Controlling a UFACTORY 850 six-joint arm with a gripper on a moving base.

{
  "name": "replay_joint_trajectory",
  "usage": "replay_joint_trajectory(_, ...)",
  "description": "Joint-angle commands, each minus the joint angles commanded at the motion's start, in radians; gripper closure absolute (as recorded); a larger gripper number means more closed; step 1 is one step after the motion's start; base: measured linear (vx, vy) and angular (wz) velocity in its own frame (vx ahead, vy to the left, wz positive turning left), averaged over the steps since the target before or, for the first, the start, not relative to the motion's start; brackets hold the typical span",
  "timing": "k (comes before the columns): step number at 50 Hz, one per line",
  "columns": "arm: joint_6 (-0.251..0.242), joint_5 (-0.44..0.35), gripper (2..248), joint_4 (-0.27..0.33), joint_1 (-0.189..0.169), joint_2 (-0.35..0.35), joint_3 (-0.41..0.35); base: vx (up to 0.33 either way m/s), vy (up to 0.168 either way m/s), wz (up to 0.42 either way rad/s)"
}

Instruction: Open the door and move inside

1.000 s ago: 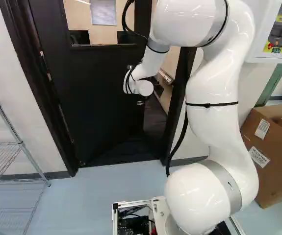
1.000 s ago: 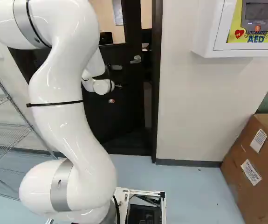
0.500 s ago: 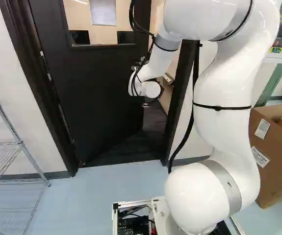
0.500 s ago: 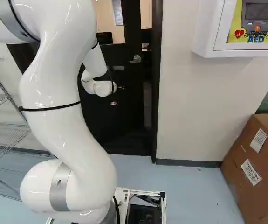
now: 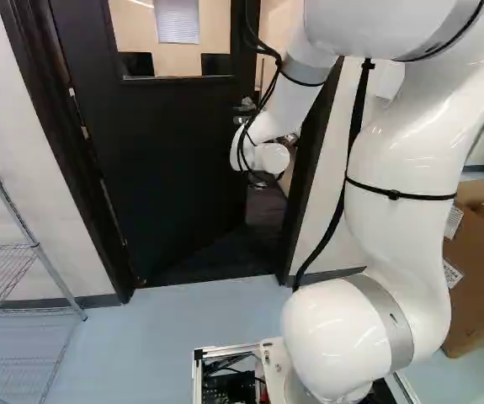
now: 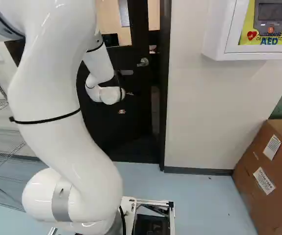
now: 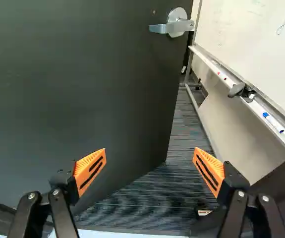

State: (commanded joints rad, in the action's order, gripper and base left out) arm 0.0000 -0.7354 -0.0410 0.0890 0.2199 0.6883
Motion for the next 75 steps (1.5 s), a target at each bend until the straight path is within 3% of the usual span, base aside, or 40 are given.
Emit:
replay_joint_trajectory(40, 0.0, 0.0, 3, 0.166, -0.093, -0.155, -0.171, 0.0, 0.0, 0.0)
replay_joint_trajectory(75, 0.0, 0.0, 3, 0.176, -0.099, -0.163, -0.179, 0.0, 0.0, 0.0)
